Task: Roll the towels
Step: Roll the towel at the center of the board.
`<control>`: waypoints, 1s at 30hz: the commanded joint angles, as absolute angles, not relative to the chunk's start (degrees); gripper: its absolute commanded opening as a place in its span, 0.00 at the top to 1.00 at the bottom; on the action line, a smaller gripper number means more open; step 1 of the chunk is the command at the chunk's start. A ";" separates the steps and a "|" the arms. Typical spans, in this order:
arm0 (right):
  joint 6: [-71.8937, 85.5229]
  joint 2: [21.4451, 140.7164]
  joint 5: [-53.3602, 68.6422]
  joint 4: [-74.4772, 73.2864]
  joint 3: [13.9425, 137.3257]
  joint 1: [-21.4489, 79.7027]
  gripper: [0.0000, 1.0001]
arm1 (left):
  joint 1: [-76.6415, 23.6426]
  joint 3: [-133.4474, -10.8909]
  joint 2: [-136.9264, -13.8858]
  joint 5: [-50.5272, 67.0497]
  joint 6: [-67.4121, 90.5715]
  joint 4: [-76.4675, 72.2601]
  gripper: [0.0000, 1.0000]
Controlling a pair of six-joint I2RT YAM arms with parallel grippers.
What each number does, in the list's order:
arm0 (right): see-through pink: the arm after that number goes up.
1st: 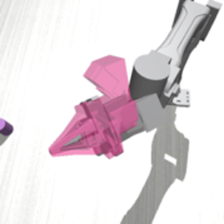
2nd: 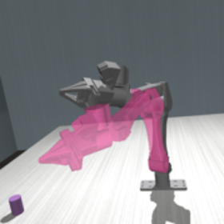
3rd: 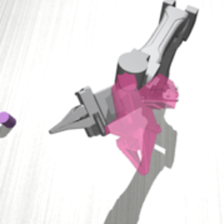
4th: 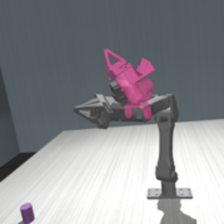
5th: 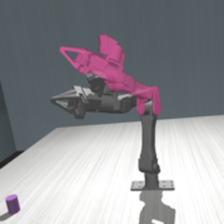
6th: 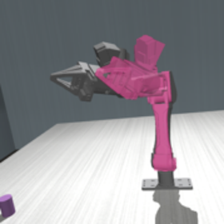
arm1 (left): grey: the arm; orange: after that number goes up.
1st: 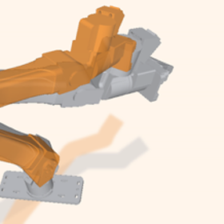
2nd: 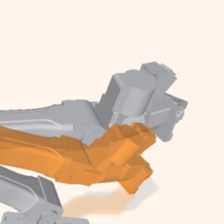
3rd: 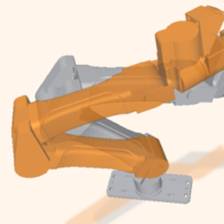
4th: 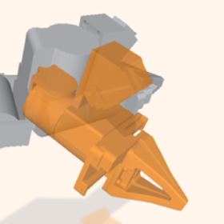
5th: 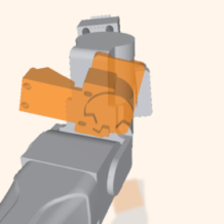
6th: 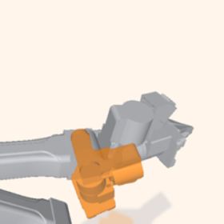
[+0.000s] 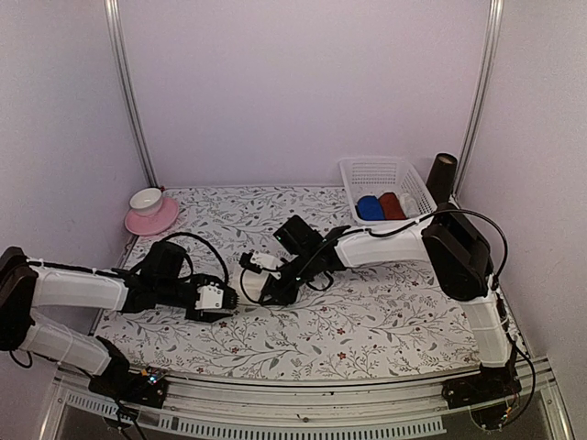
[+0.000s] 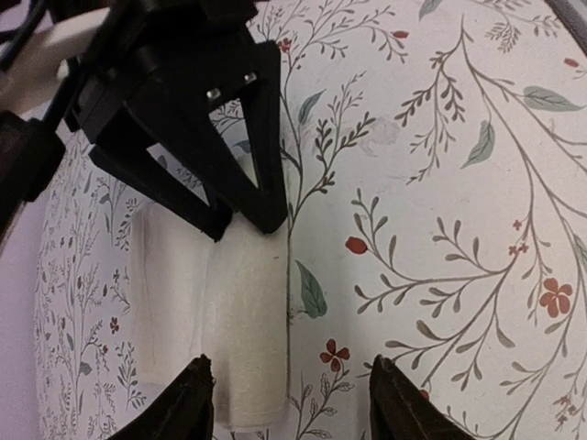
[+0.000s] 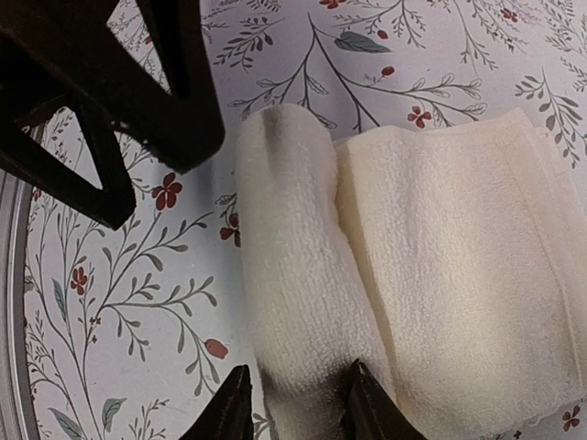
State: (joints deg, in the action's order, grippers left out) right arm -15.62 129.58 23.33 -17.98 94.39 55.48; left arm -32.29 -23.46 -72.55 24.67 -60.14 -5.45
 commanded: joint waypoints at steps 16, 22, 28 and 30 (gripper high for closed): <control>-15.27 132.64 25.34 -19.78 94.49 53.62 0.67 | -35.97 -21.21 -74.34 18.27 -59.23 -19.23 0.42; -17.11 132.72 22.53 -19.69 94.27 55.30 0.77 | -35.97 -23.11 -77.98 16.77 -59.02 -18.14 0.42; -17.05 131.43 23.88 -20.02 93.63 55.61 0.83 | -35.95 -24.78 -80.34 17.06 -59.07 -15.45 0.42; -17.20 130.60 24.28 -20.18 93.13 55.95 0.84 | -35.90 -24.94 -79.81 17.61 -58.78 -15.10 0.42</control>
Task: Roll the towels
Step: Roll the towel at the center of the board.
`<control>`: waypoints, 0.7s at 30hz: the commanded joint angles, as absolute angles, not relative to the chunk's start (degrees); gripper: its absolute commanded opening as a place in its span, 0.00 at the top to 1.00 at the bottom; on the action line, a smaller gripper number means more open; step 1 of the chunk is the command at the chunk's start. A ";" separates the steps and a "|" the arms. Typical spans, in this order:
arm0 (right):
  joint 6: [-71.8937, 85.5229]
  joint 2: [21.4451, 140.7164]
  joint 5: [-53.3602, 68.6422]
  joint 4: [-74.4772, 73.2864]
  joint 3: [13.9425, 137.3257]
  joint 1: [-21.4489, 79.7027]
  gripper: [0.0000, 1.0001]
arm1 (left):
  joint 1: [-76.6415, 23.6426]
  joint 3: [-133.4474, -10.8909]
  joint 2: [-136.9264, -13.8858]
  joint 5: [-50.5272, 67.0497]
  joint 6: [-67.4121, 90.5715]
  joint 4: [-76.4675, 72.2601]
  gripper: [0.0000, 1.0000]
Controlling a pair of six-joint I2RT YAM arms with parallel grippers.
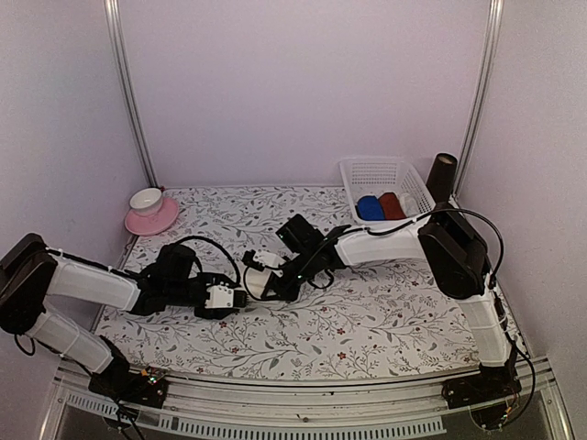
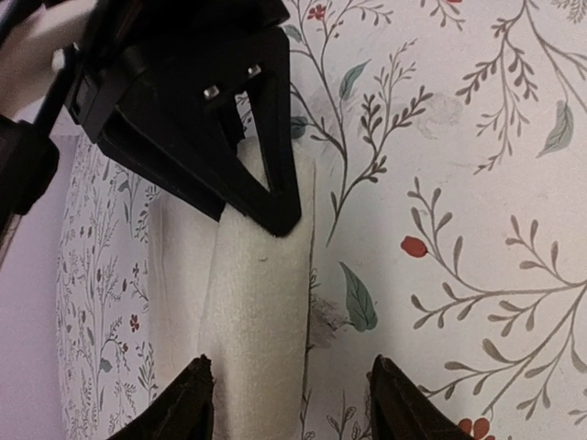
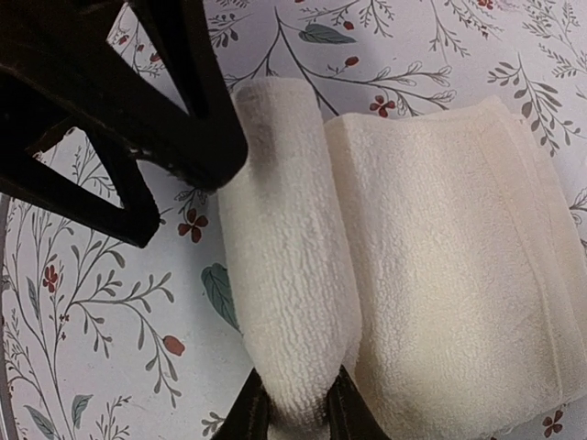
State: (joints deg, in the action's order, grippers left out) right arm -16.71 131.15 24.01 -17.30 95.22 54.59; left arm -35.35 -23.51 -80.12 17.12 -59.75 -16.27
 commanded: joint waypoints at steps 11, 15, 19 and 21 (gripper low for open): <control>-18.35 130.34 24.39 -21.64 92.73 57.46 0.85 | -35.99 -26.36 -80.80 17.30 -57.90 -14.67 0.44; -18.46 130.27 24.10 -21.62 92.64 57.52 0.85 | -36.04 -26.64 -81.98 17.02 -58.40 -14.18 0.45; -19.04 130.25 24.51 -21.73 92.40 57.65 0.85 | -36.04 -26.65 -83.31 15.41 -57.53 -15.95 0.45; -19.37 130.18 24.62 -21.71 92.14 57.66 0.85 | -36.04 -26.55 -83.84 14.50 -57.00 -17.18 0.45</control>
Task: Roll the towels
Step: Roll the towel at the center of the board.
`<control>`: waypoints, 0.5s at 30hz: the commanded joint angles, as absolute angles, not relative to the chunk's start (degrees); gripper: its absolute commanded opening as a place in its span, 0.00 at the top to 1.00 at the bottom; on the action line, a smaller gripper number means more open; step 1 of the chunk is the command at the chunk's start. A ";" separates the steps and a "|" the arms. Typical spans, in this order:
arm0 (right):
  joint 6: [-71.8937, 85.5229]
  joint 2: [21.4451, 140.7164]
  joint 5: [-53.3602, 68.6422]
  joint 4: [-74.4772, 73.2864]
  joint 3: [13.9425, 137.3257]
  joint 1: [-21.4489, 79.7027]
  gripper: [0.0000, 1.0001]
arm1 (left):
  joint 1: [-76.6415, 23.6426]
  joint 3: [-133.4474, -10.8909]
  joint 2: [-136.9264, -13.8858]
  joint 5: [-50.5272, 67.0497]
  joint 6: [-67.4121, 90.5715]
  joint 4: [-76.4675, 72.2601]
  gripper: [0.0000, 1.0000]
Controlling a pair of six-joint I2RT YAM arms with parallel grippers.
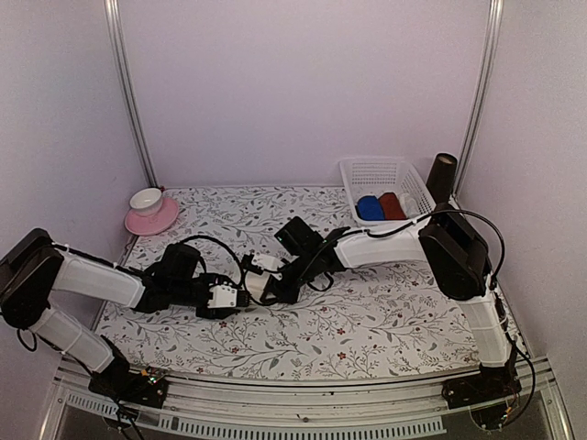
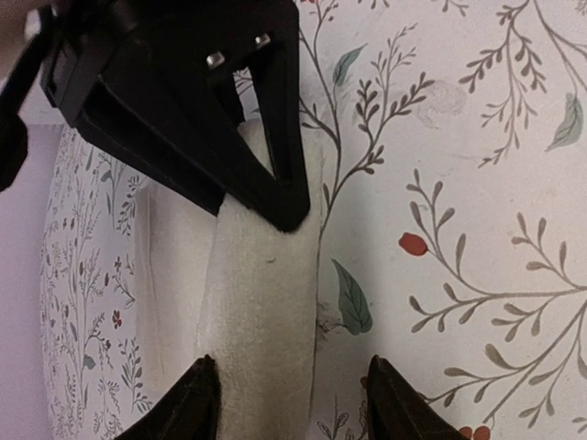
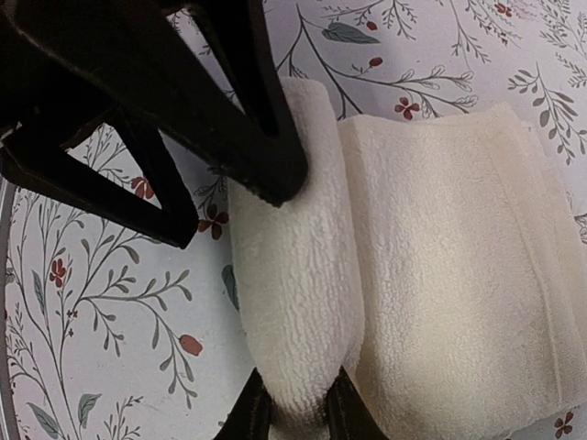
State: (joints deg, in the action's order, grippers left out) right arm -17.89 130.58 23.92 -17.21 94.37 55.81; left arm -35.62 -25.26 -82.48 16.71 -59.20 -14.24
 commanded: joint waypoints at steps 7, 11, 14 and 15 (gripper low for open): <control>-20.19 130.11 25.32 -22.06 91.66 57.74 0.85 | -36.04 -26.89 -85.28 12.77 -55.79 -19.22 0.55; -20.78 130.08 25.22 -22.45 91.76 57.70 0.84 | -36.03 -28.08 -86.28 13.16 -55.74 -17.51 0.66; -21.41 129.94 25.32 -22.80 91.76 57.74 0.84 | -36.04 -29.57 -87.97 13.31 -55.62 -14.76 0.69; -21.64 129.85 25.13 -22.91 91.77 57.74 0.84 | -36.01 -30.11 -88.38 13.63 -55.75 -13.39 0.70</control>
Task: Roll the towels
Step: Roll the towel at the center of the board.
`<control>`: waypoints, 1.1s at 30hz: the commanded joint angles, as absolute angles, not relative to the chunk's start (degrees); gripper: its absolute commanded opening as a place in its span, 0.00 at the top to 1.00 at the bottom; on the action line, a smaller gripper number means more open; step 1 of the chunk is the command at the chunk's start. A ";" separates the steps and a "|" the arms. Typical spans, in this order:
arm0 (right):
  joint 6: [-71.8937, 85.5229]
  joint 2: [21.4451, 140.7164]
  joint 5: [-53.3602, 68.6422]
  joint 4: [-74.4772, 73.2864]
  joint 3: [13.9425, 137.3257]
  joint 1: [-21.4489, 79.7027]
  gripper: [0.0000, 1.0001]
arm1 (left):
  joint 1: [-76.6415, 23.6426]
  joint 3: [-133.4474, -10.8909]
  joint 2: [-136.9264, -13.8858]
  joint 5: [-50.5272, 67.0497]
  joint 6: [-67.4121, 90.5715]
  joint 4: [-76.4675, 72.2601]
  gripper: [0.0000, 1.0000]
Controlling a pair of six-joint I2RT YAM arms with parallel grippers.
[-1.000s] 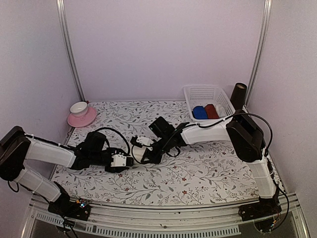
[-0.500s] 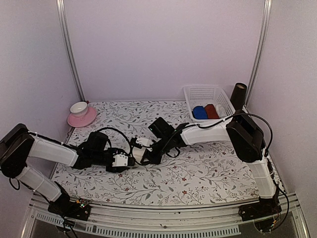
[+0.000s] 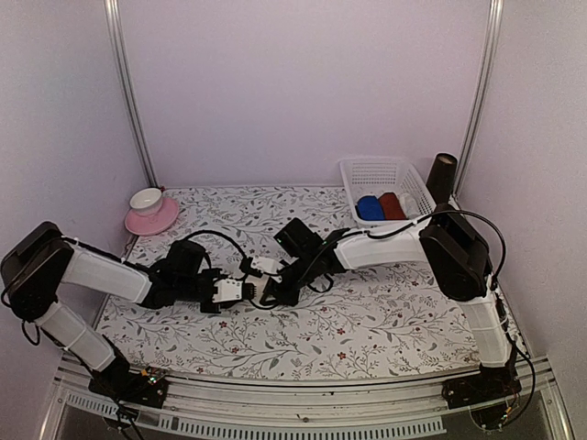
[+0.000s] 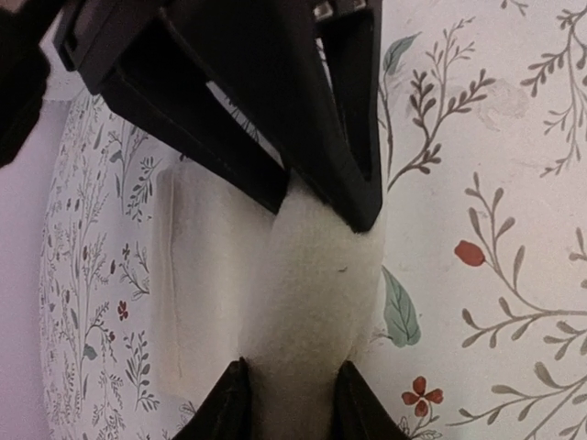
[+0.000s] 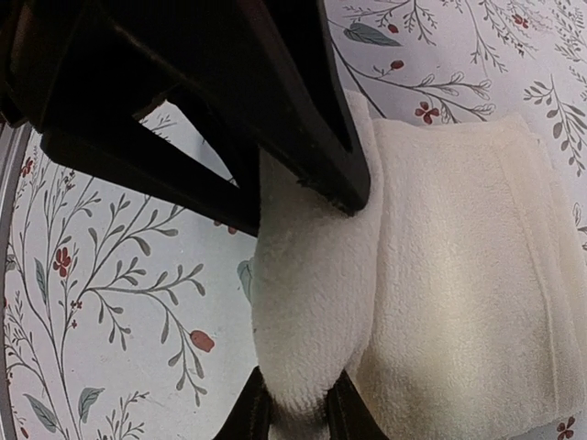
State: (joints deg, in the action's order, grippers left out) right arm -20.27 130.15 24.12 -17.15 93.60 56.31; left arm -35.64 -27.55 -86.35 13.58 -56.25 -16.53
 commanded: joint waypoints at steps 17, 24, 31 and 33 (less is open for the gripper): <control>-24.70 115.82 16.19 -13.20 76.98 57.18 0.34 | -34.32 -46.70 -97.56 24.81 -56.13 25.97 0.91; -24.35 106.53 13.85 1.25 63.53 57.22 0.26 | -32.61 -50.18 -102.39 26.53 -52.73 29.44 0.89; -27.76 102.90 15.99 12.56 56.76 58.64 0.25 | -30.17 -57.13 -107.28 31.26 -52.58 38.01 0.87; -29.91 103.63 15.81 13.04 57.18 60.19 0.25 | -29.41 -59.05 -109.08 31.99 -52.81 40.17 0.86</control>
